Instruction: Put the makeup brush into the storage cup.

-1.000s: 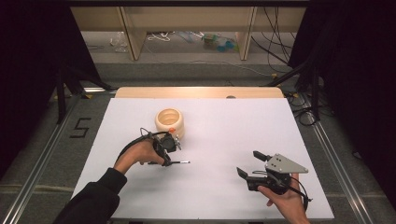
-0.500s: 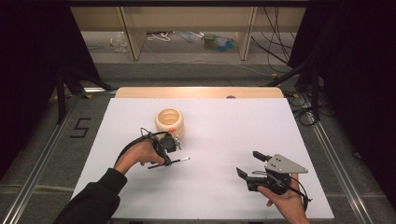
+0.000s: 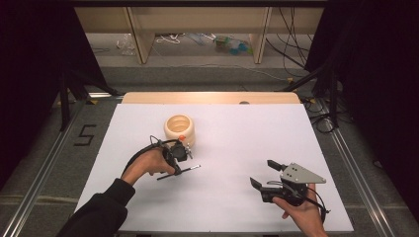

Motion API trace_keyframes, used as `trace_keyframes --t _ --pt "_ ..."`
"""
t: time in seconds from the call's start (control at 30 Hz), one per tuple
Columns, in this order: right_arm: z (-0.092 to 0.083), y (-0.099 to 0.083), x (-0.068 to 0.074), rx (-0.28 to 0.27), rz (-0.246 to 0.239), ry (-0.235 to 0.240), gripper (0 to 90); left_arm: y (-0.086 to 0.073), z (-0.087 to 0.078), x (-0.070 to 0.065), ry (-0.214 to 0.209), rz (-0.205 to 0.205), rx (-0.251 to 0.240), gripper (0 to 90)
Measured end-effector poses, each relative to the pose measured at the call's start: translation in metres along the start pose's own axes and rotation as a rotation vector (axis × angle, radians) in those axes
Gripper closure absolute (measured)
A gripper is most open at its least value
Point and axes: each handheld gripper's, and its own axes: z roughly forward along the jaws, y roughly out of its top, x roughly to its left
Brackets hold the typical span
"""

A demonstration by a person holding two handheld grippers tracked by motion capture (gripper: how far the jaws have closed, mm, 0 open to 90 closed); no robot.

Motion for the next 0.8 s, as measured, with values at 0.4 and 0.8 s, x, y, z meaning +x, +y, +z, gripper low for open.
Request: trace_keyframes --t 0.4,0.8 --pt "-0.0009 0.0005 -0.0002 0.011 -0.001 0.006 19.0 -0.0002 0.0001 0.001 -0.005 -0.016 -0.005 85.3" --pt "-0.0001 0.0002 0.0 -0.001 -0.002 -0.002 19.0 -0.0044 -0.0079 0.0038 -0.041 -0.027 -0.067 85.3"
